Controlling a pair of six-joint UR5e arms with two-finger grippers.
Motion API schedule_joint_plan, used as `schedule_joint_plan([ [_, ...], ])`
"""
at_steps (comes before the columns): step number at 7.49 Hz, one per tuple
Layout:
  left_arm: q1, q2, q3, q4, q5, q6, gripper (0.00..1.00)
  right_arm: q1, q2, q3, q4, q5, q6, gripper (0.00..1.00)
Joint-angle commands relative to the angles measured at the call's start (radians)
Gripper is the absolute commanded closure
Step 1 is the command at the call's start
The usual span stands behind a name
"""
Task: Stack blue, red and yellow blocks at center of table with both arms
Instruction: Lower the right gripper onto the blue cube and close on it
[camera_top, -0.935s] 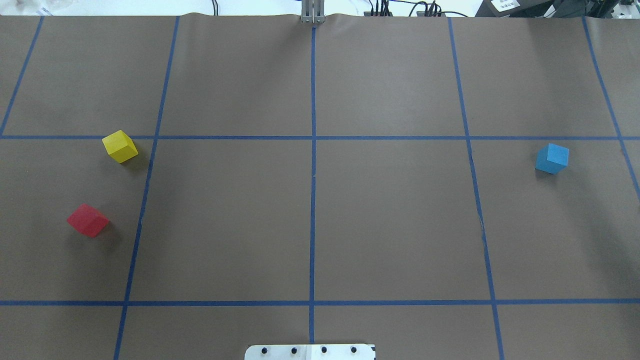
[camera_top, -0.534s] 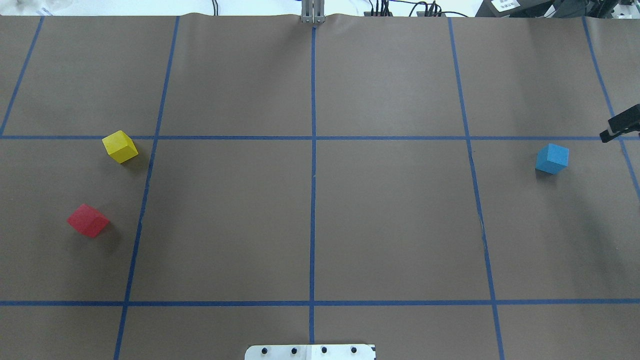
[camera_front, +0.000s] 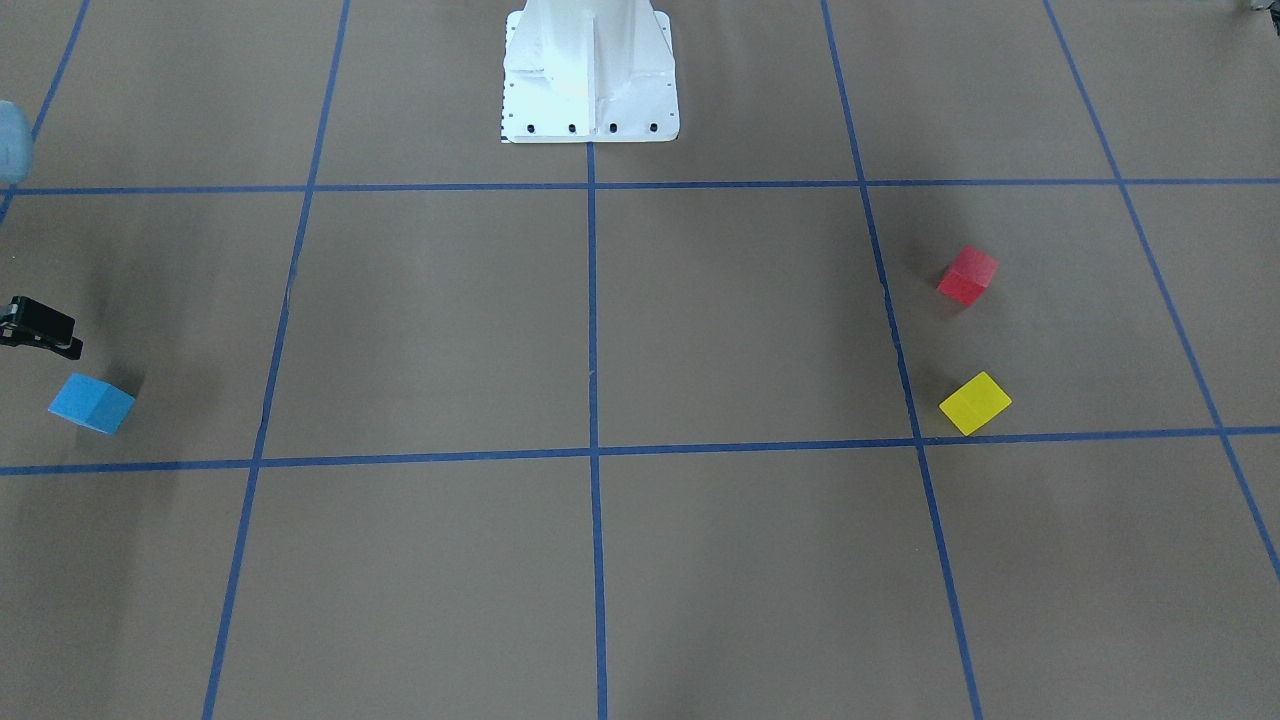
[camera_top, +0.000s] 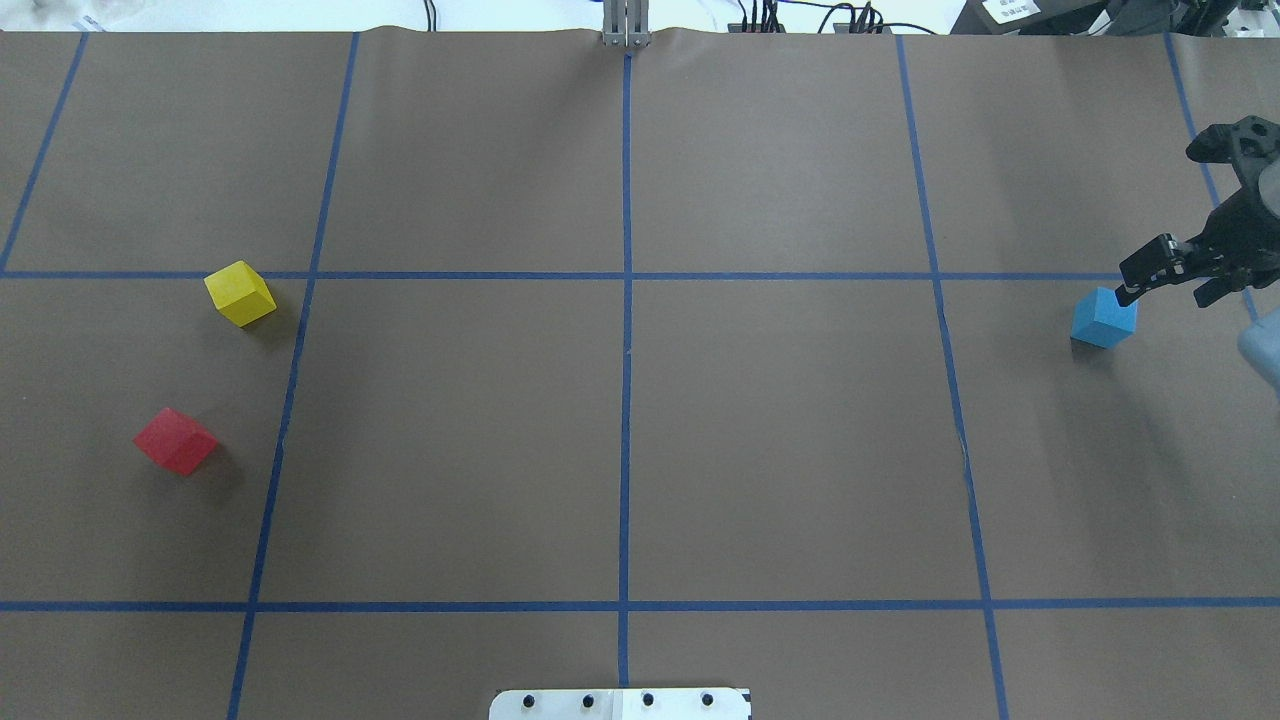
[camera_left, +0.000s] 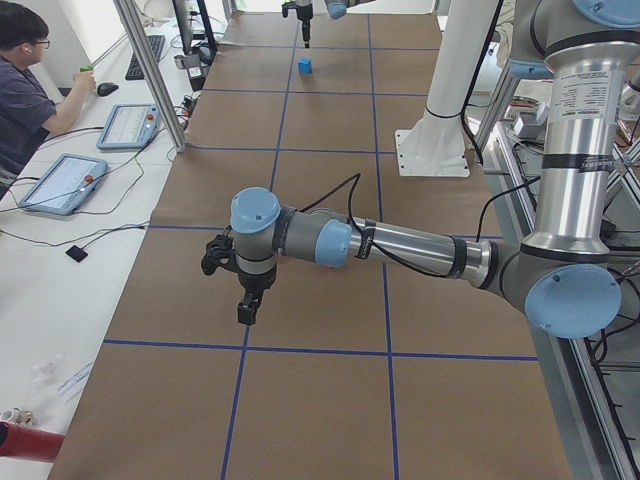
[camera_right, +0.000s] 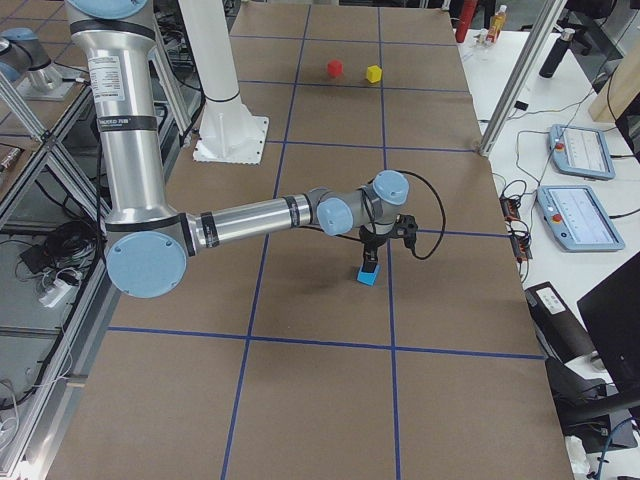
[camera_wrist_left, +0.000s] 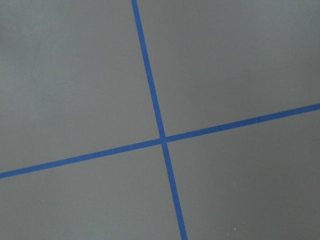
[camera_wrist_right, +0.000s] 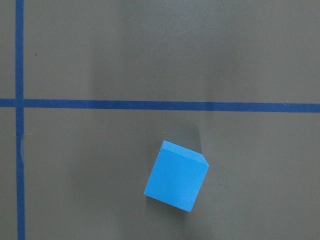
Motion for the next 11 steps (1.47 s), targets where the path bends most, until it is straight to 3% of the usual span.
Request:
schedule_joint_plan([
  [1,0.000,0.000,-0.002,-0.006,0.002,0.004,0.00,-0.031,0.053,-0.062,0.000,0.000,0.020,0.01],
  [3,0.000,0.000,-0.002,-0.006,0.002,0.007,0.00,-0.051,0.098,-0.145,0.000,-0.002,0.021,0.01],
  [11,-0.003,0.006,-0.039,-0.005,0.002,0.004,0.00,-0.056,0.100,-0.213,0.000,-0.003,0.023,0.01],
])
